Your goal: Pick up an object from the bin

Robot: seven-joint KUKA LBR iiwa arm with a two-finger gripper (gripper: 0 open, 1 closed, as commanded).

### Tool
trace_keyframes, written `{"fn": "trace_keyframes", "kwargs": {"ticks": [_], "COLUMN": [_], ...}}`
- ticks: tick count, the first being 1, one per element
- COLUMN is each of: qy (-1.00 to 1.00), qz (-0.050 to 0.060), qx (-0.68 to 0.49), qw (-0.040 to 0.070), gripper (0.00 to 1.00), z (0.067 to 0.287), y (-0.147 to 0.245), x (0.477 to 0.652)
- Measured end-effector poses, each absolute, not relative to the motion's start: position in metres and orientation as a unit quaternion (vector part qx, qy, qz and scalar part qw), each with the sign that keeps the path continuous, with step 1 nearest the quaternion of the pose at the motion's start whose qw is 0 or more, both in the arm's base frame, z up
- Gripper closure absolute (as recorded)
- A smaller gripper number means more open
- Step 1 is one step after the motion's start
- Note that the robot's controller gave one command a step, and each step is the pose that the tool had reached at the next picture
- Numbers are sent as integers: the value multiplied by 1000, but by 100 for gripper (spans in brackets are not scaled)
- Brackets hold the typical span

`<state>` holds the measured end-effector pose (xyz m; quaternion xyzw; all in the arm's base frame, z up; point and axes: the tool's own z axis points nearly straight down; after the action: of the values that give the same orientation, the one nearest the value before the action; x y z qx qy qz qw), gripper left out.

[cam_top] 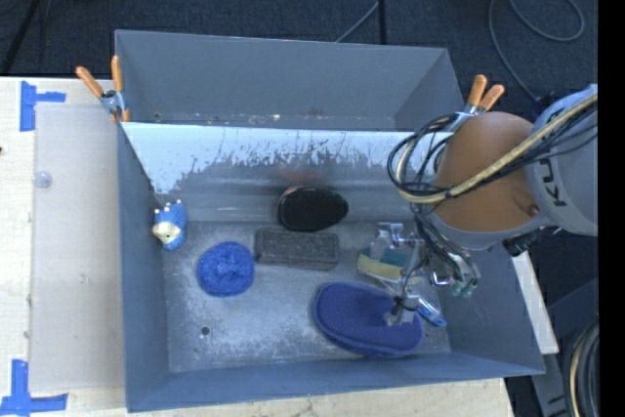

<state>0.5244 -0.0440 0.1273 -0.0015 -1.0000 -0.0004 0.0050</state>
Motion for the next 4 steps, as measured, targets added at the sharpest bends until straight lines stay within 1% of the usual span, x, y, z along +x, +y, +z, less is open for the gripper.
{"fn": "trace_keyframes", "kwargs": {"ticks": [1,2,3,4], "qy": [-1000,-998,-995,-993], "qz": [0,-1,-1,-1], "qx": [-1,-62,-103,-114], "qw": [1,0,2,0], "gripper": [0,0,0,0], "z": [132,95,71,71], "y": [-44,-70,-81,-82], "x": [526,561,568,566]}}
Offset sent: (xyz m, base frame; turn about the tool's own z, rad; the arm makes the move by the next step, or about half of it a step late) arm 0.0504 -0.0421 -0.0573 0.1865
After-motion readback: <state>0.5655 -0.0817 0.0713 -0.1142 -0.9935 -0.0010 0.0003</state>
